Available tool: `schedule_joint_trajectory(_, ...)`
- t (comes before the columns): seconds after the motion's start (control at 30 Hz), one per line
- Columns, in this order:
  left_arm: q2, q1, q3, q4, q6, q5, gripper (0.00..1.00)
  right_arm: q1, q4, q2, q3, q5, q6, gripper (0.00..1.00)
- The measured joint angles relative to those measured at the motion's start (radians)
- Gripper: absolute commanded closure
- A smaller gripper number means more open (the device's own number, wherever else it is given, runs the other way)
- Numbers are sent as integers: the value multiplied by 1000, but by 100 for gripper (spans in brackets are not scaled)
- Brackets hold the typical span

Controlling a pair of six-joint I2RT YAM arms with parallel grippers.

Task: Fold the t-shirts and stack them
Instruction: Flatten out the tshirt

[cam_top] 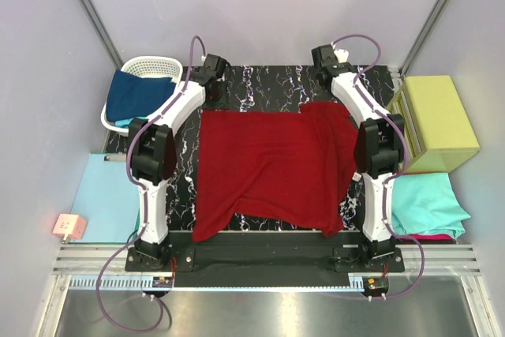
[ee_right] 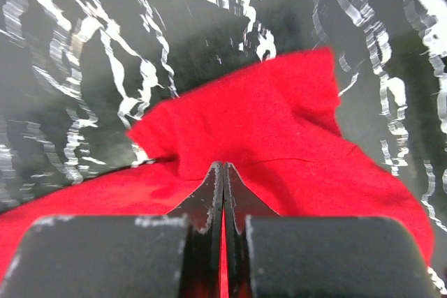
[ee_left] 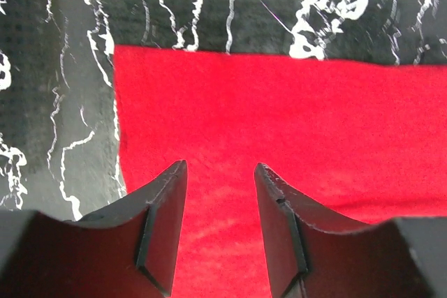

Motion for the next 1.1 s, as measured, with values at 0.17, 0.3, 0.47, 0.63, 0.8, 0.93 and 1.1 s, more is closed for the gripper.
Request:
schedule_joint_trajectory(0.17, 38, 29, 13, 7, -1, 27, 54, -8, -6, 98, -8, -41, -2, 100)
schedule_joint_trajectory(0.3, 84, 29, 18, 13, -1, 55, 54, -6, -8, 116, -29, -56, -2, 100)
schedule_joint_trajectory(0.47, 140, 25, 20, 13, -4, 90, 54, -6, -7, 120, -33, -66, -2, 97)
schedule_joint_trajectory(0.63, 163, 24, 24, 11, -4, 112, 54, -6, -9, 148, -31, -75, 2, 92)
schedule_joint_trajectory(0.8, 174, 24, 54, 3, -4, 118, 54, -6, -40, 212, 5, -92, 4, 91)
schedule_joint_trajectory(0.93, 218, 27, 125, -21, -6, 122, 56, -6, -91, 259, 83, -101, 11, 90)
schedule_joint_trajectory(1.1, 334, 36, 294, -95, -15, 141, 60, -8, -201, 370, 284, -111, 18, 90)
